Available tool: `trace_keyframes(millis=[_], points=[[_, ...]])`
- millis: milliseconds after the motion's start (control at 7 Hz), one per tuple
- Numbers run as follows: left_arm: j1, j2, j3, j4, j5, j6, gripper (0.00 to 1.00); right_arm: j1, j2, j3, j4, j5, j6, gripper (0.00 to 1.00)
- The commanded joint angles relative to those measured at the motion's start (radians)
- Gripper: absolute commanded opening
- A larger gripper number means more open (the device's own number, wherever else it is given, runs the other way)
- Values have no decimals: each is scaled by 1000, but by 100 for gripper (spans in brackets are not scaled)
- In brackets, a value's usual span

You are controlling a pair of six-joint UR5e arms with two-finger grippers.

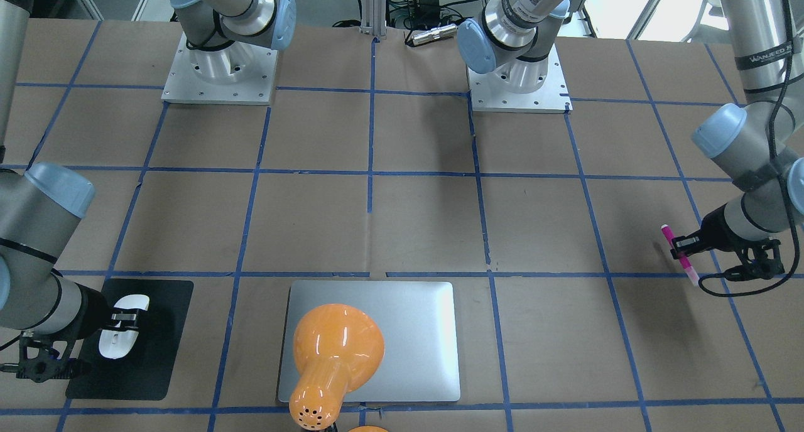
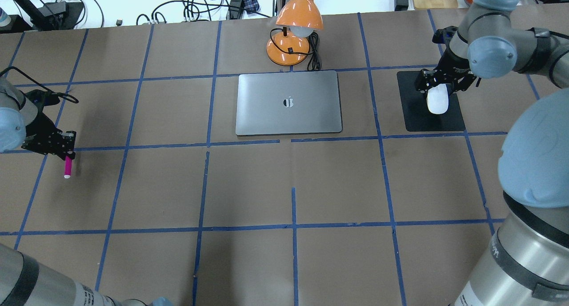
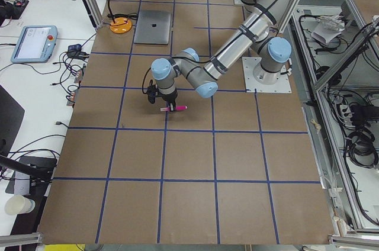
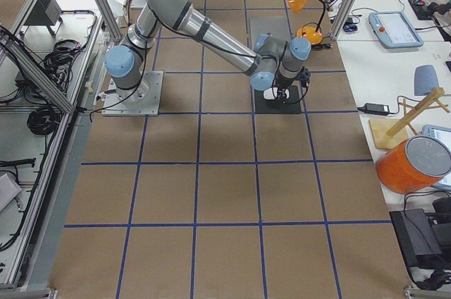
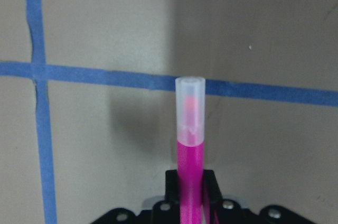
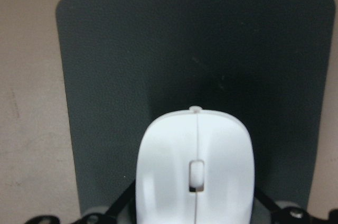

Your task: Place pen and mouse around notebook

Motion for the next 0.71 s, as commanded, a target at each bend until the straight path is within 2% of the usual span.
trace_keyframes(millis=[0, 143, 286, 571], points=[[-146, 28, 77, -88, -6, -319, 0, 3, 38, -25, -10, 1, -2, 100], [-203, 32, 77, -90, -82, -475, 0, 3, 35, -40, 5, -4, 1, 100], [-265, 32, 80, -88, -91, -586, 0, 18, 27, -80, 11, -8, 4, 100], [-413, 33, 76, -79, -98, -961, 0, 45, -41, -204, 218, -11, 9, 100]])
